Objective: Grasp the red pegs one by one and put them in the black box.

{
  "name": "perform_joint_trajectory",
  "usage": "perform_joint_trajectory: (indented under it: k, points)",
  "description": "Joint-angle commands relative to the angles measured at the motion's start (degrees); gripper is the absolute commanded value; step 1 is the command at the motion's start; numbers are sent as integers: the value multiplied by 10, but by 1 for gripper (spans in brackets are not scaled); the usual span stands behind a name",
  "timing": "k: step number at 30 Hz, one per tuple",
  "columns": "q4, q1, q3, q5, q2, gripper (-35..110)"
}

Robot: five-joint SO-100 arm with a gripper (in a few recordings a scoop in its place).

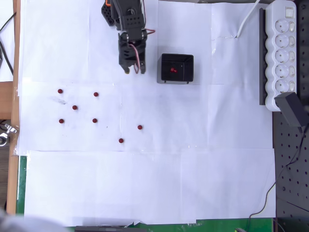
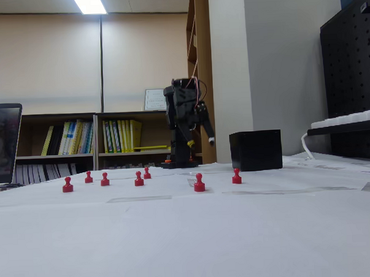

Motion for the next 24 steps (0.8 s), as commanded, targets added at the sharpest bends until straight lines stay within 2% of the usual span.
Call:
perform_joint_trajectory:
  k: [1,8,13,16,24]
  points:
    - [-59,28,-21,38,-1,15]
    - [-318,109,-148,98,45,16]
    - [-394,143,-159,99,86,16]
    - [-490,163,-189,104,118,16]
    - [-588,200,-207,95,165,16]
